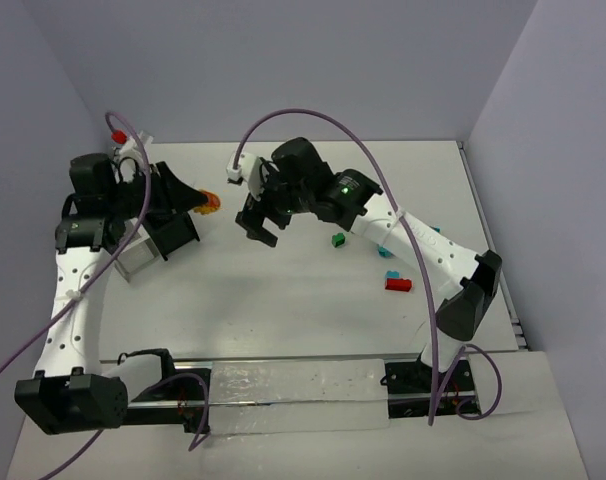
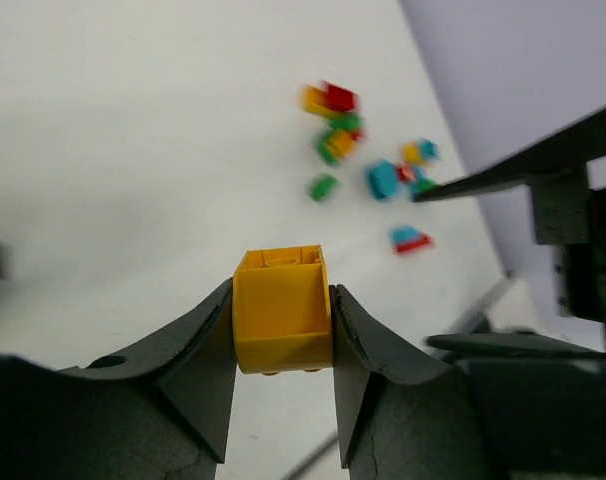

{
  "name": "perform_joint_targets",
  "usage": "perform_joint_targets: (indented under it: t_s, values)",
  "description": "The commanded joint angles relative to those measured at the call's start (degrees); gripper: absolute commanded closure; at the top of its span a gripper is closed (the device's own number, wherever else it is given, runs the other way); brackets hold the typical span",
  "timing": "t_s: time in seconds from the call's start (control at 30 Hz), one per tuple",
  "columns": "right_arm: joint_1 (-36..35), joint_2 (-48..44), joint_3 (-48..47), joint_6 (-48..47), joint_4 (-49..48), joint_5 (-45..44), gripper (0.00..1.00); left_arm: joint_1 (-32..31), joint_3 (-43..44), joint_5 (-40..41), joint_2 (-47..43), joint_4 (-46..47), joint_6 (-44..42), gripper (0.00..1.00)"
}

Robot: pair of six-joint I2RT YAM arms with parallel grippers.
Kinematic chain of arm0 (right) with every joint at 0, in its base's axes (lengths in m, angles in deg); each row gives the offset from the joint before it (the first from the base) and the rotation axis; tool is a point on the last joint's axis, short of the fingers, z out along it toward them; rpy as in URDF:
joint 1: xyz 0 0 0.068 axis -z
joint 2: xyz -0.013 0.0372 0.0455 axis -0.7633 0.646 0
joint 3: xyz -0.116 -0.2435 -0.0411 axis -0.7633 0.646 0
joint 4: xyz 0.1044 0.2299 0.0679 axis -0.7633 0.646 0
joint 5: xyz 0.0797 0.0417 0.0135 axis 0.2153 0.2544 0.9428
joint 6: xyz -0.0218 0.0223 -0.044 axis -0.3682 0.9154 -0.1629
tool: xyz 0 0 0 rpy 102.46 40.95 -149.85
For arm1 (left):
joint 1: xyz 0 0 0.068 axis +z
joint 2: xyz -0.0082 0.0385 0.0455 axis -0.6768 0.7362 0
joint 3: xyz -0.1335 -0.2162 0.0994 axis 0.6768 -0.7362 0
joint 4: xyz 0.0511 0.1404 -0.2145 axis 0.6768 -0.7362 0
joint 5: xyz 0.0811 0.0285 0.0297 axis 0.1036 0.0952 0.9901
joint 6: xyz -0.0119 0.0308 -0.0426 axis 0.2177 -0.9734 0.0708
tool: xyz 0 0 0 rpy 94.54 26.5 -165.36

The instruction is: Sort the legos into containers by color

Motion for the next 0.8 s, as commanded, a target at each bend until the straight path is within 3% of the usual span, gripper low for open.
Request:
perform_joint_targets:
  t_s: [0.0,0.17,0.47,0.77]
  values:
    - [6.11,-3.18,2.85,3.64,-3.58,4.98,0.0,7.5,8.96,12.2,2.52,-13.39,-19.8,1.0]
    - [13.3,-4.65,8.67,4.85,-6.49,9.06,0.0,13.93,14.18,19.88,9.19,-15.78,-25.93,1.0]
    - [19.18,-6.09,15.97,4.41,-8.72,11.14,0.0,22.06,23.14,30.88,22.67,-11.35,-26.01,1.0]
    - [22.6,-5.25,19.39,4.77,-11.18,13.59,0.0,24.43,25.67,37.07,30.26,-8.02,-27.35,1.0]
